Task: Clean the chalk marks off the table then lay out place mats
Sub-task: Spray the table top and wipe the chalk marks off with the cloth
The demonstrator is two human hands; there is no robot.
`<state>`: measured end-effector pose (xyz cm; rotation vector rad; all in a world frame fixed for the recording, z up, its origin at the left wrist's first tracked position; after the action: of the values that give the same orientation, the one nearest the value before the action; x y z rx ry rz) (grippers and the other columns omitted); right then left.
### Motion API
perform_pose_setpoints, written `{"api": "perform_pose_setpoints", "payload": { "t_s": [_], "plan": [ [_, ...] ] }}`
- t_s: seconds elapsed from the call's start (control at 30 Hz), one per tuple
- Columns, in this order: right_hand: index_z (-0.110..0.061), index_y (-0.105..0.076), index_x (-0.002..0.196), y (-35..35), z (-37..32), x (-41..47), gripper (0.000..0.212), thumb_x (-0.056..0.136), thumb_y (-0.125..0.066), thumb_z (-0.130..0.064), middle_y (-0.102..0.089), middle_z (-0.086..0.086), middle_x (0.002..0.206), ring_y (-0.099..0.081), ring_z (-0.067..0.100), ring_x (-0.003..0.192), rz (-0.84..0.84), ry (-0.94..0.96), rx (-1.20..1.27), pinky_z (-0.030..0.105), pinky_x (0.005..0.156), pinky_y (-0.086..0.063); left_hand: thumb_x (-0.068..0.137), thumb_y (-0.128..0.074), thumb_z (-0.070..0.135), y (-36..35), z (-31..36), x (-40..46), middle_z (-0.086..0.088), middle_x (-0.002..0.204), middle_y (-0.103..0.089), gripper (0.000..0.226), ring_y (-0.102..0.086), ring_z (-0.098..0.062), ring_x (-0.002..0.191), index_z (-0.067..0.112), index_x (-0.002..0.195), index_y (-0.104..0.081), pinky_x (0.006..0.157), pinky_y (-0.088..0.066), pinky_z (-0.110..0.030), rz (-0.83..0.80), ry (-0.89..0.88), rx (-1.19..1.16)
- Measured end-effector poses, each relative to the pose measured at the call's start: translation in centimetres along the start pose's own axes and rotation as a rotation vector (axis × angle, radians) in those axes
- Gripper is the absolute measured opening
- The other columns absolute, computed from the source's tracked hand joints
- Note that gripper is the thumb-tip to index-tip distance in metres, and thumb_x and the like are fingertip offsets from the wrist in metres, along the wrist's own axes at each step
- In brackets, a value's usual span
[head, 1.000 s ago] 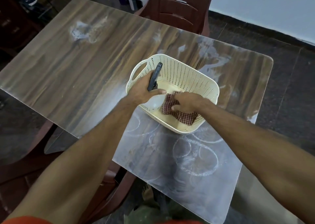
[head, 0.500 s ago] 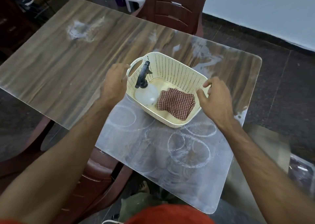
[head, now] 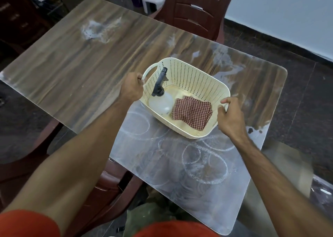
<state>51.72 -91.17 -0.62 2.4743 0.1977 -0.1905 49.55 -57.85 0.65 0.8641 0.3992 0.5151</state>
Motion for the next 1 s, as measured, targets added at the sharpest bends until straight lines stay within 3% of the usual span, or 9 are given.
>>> {"api": "perform_pose_setpoints", "payload": {
  "t_s": [0.07, 0.2, 0.33, 0.53, 0.7, 0.83, 0.93, 1.0],
  "plan": [
    [-0.017, -0.044, 0.116, -0.1, -0.8, 0.8, 0.015, 0.102, -0.046, -0.013, -0.063, 0.013, 0.116, -0.064, 0.028, 0.082, 0.005, 0.017, -0.016, 0.027, 0.060, -0.048, 0.096, -0.050, 0.006, 0.8, -1.0, -0.3, -0.013, 0.109, -0.070, 0.021, -0.063, -0.027, 0.091, 0.005, 0.100, -0.071, 0.068, -0.041, -0.029, 0.008, 0.016, -0.038],
    [-0.019, -0.051, 0.112, -1.4, -4.5, 3.4, 0.012, 0.101, -0.047, -0.015, -0.060, 0.004, 0.109, -0.056, 0.010, 0.069, -0.004, 0.112, -0.069, 0.017, 0.054, -0.039, 0.098, -0.057, 0.018, 3.9, -4.2, -0.6, -0.003, 0.091, -0.067, 0.017, -0.059, -0.019, 0.079, 0.007, 0.094, -0.070, 0.065, -0.044, -0.027, 0.062, 0.065, -0.094],
    [-0.024, -0.050, 0.104, -5.6, -10.3, 6.5, 0.009, 0.099, -0.049, -0.016, -0.062, 0.007, 0.109, -0.062, 0.021, 0.088, -0.129, 0.194, -0.069, 0.035, 0.067, -0.051, 0.096, -0.061, 0.020, 8.3, -9.1, -0.6, -0.003, 0.092, -0.068, 0.015, -0.061, -0.018, 0.080, 0.010, 0.099, -0.072, 0.060, -0.043, -0.017, 0.149, 0.152, -0.211],
    [-0.020, -0.056, 0.104, -15.1, -19.7, 10.9, 0.009, 0.097, -0.050, -0.016, -0.067, 0.008, 0.103, -0.065, 0.025, 0.088, -0.250, 0.273, -0.085, 0.044, 0.083, -0.055, 0.096, -0.062, 0.018, 14.6, -16.2, 1.2, -0.009, 0.093, -0.072, 0.016, -0.067, -0.023, 0.082, 0.006, 0.100, -0.072, 0.074, -0.056, -0.039, 0.271, 0.253, -0.330],
    [-0.013, -0.058, 0.112, -21.7, -25.7, 13.7, 0.022, 0.097, -0.046, -0.003, -0.064, 0.010, 0.115, -0.063, 0.021, 0.088, -0.286, 0.315, -0.141, 0.041, 0.078, -0.056, 0.096, -0.062, 0.018, 17.5, -19.7, 3.7, -0.009, 0.094, -0.071, 0.011, -0.068, -0.025, 0.087, 0.011, 0.097, -0.070, 0.081, -0.058, -0.047, 0.344, 0.332, -0.377],
    [-0.015, -0.057, 0.100, -25.9, -28.9, 15.8, 0.025, 0.093, -0.046, 0.006, -0.064, 0.010, 0.118, -0.063, 0.027, 0.106, -0.300, 0.350, -0.191, 0.040, 0.085, -0.053, 0.096, -0.062, 0.020, 18.6, -22.0, 5.5, -0.009, 0.100, -0.072, 0.016, -0.070, -0.027, 0.092, 0.008, 0.103, -0.070, 0.083, -0.058, -0.047, 0.364, 0.404, -0.409],
    [-0.019, -0.057, 0.096, -27.9, -30.1, 16.9, 0.025, 0.093, -0.049, 0.004, -0.066, 0.006, 0.114, -0.066, 0.024, 0.104, -0.291, 0.372, -0.238, 0.033, 0.073, -0.055, 0.096, -0.062, 0.019, 18.9, -22.9, 6.7, -0.010, 0.100, -0.072, 0.017, -0.070, -0.027, 0.093, 0.007, 0.104, -0.069, 0.083, -0.059, -0.047, 0.375, 0.427, -0.418],
    [-0.019, -0.058, 0.096, -28.9, -30.4, 17.5, 0.025, 0.093, -0.049, 0.004, -0.067, 0.005, 0.112, -0.066, 0.024, 0.102, -0.281, 0.382, -0.250, 0.036, 0.075, -0.056, 0.096, -0.062, 0.018, 18.8, -23.3, 7.2, -0.010, 0.101, -0.072, 0.016, -0.070, -0.027, 0.094, 0.006, 0.104, -0.069, 0.083, -0.058, -0.047, 0.374, 0.441, -0.421]
  ]
}}
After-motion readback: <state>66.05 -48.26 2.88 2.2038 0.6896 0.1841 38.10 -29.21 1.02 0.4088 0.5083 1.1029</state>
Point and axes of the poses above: each hand's wrist, its own x-axis towards the middle knuckle, its own y-axis out of the back of the hand, z = x × y, the point moved 5 cm from there along x, towards the middle knuckle
